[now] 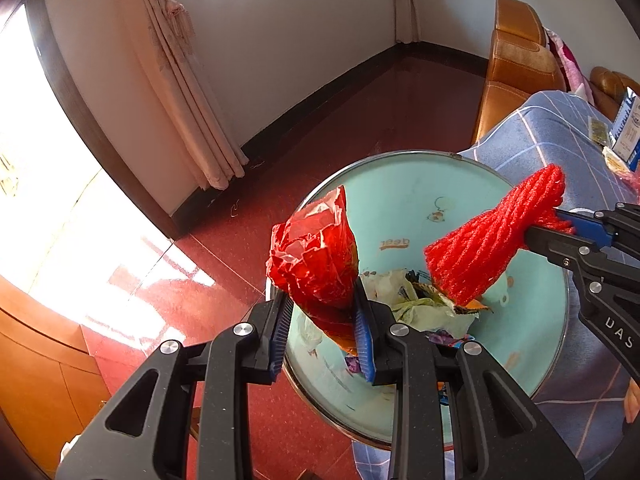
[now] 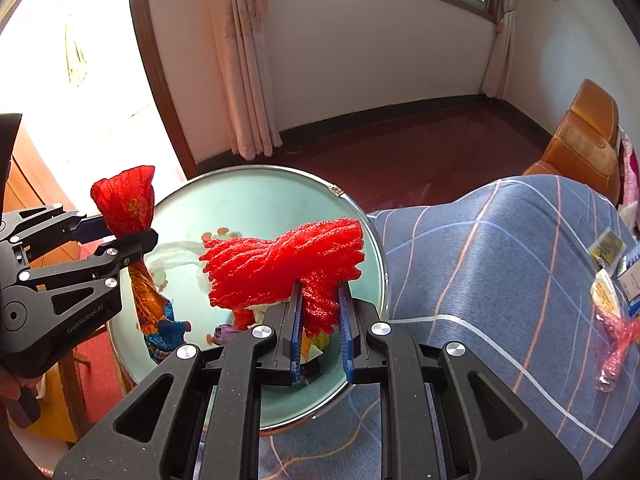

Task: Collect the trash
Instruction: 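Open both tools over the green bin to drop the wrapper and mesh, then move both open tools back toward the pink bag and white wrapper, then grasp the pink plastic bag with the left tool while the right tool grasps the white wrapper, then carry the pink bag with the left tool while the right tool carries the white wrapper over the bin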

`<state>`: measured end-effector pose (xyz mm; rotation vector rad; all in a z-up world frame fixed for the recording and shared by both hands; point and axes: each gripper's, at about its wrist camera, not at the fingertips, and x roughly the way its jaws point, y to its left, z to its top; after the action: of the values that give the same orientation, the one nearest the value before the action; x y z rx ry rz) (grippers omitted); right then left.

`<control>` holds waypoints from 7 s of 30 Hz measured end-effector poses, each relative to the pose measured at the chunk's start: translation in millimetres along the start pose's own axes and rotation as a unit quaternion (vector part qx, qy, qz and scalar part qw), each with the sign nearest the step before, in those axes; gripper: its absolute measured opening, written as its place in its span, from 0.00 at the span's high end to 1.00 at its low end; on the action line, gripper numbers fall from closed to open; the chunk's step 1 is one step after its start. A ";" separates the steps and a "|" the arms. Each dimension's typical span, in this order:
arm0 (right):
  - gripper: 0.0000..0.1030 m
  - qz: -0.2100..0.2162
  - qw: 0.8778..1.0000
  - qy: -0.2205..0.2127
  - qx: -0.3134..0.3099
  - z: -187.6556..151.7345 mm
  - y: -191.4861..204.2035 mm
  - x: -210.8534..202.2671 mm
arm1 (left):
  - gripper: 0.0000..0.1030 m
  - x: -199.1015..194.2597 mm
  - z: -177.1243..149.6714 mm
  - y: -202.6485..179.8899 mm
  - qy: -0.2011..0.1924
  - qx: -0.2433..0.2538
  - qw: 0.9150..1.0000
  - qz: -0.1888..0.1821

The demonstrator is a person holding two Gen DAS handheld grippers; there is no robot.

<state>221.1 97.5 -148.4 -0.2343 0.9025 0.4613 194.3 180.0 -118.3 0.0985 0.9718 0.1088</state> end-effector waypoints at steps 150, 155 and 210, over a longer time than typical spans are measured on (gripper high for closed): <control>0.68 -0.135 0.971 -0.027 0.196 -83.1 -294.5 -71.4 | 0.81 -47.4 64.3 -188.4 -0.050 0.051 0.994 -0.080; 0.68 -0.147 0.967 -0.033 0.203 -101.6 -276.4 -99.7 | 0.81 -59.1 49.7 -185.2 -0.055 0.055 0.994 -0.074; 0.68 -0.130 0.975 -0.071 0.165 -151.7 -107.9 -171.8 | 0.81 -120.8 -55.5 -115.0 -0.075 0.037 0.994 -0.069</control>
<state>75.6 -104.5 -102.4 -0.0129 0.7810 0.0795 86.3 51.6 -65.8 0.1062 0.8291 -0.0617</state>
